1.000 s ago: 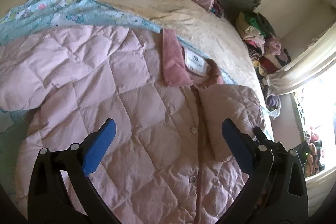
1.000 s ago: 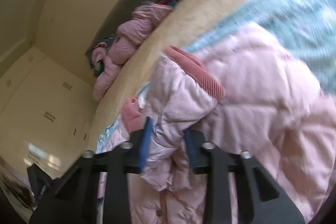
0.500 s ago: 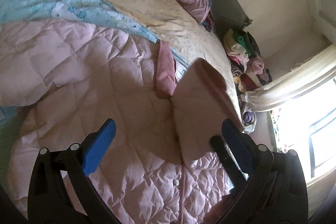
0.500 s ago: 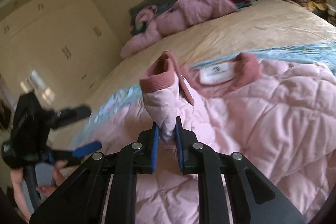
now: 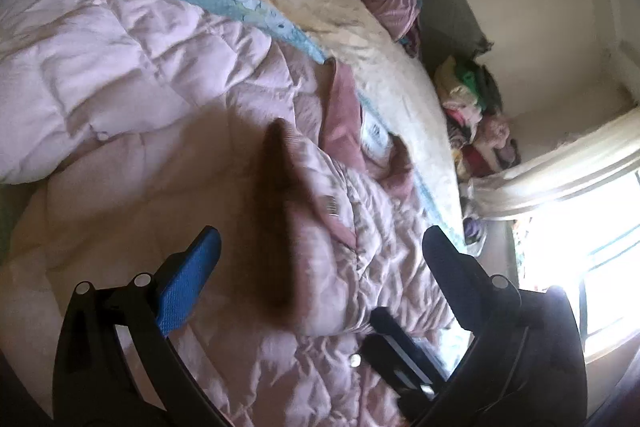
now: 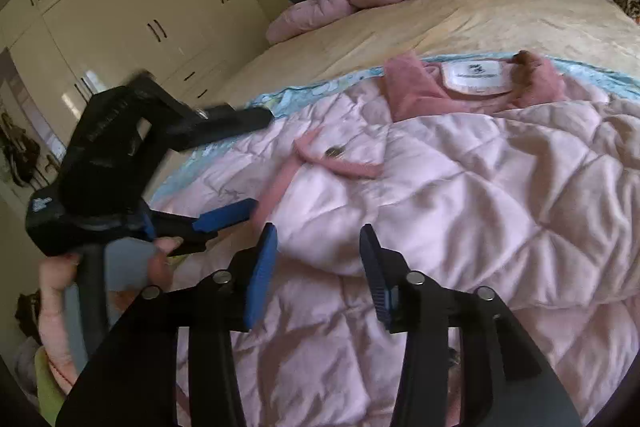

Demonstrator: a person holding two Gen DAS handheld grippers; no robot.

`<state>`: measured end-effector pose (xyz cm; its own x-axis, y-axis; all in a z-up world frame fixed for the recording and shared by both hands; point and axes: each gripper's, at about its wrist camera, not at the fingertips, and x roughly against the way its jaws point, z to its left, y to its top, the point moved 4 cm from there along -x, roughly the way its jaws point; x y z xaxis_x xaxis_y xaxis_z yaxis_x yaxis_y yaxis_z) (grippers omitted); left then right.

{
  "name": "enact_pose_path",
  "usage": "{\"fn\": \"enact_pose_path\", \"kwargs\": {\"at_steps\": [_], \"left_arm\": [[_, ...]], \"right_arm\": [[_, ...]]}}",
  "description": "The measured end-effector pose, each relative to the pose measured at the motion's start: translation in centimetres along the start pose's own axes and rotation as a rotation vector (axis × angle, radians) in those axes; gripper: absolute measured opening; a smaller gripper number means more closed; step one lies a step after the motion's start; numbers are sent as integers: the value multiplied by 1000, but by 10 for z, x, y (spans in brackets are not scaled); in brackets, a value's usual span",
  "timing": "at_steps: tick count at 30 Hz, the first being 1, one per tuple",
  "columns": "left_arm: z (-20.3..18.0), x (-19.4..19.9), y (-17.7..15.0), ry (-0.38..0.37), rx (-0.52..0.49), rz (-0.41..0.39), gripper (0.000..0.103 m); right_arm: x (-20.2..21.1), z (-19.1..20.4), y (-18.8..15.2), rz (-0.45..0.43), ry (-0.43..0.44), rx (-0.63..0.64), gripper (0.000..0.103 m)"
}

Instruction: Fold large clothes

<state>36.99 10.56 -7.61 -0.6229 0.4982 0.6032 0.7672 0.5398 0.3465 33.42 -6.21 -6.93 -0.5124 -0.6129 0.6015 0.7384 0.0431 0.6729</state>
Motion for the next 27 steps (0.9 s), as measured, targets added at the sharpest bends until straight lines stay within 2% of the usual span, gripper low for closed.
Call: {"fn": "enact_pose_path", "kwargs": {"at_steps": [4, 5, 6, 7, 8, 9, 10, 12, 16, 18, 20, 21, 23, 27], "left_arm": [[-2, -16, -8, 39, -55, 30, 93], [-4, -19, -10, 53, -74, 26, 90], [-6, -22, -11, 72, -98, 21, 75], [-6, -25, -13, 105, -121, 19, 66], [-7, -26, -14, 159, -150, 8, 46], [-7, -27, -15, 200, -178, -6, 18], [-9, -27, -16, 229, -218, -18, 10], [-12, -25, -16, 202, -239, -17, 5], [-33, 8, -6, 146, -293, -133, 4], [-47, 31, 1, 138, -331, -209, 4], [-54, 45, 4, 133, -344, -253, 4], [-54, 49, 6, 132, -342, -259, 4], [-45, 45, 10, 158, -332, -256, 4], [-16, 23, 9, 224, -285, -197, 4]], "right_arm": [[23, -17, -1, -25, -34, -35, 44], [28, -21, -1, -32, -50, -41, 44], [33, -26, -2, -38, -67, -46, 44], [41, -33, -3, -45, -83, -54, 44], [46, -37, -4, -49, -91, -60, 44], [53, -43, -6, -54, -111, -71, 44], [58, -48, -9, -57, -124, -74, 44], [74, -58, -16, -65, -163, -75, 44], [106, -85, -34, -98, -228, -131, 44], [121, -98, -36, -126, -254, -160, 44], [132, -111, -34, -153, -307, -168, 44], [137, -120, -33, -161, -351, -174, 44], [139, -132, -31, -157, -387, -198, 44], [135, -148, -23, -135, -442, -189, 45]]}}
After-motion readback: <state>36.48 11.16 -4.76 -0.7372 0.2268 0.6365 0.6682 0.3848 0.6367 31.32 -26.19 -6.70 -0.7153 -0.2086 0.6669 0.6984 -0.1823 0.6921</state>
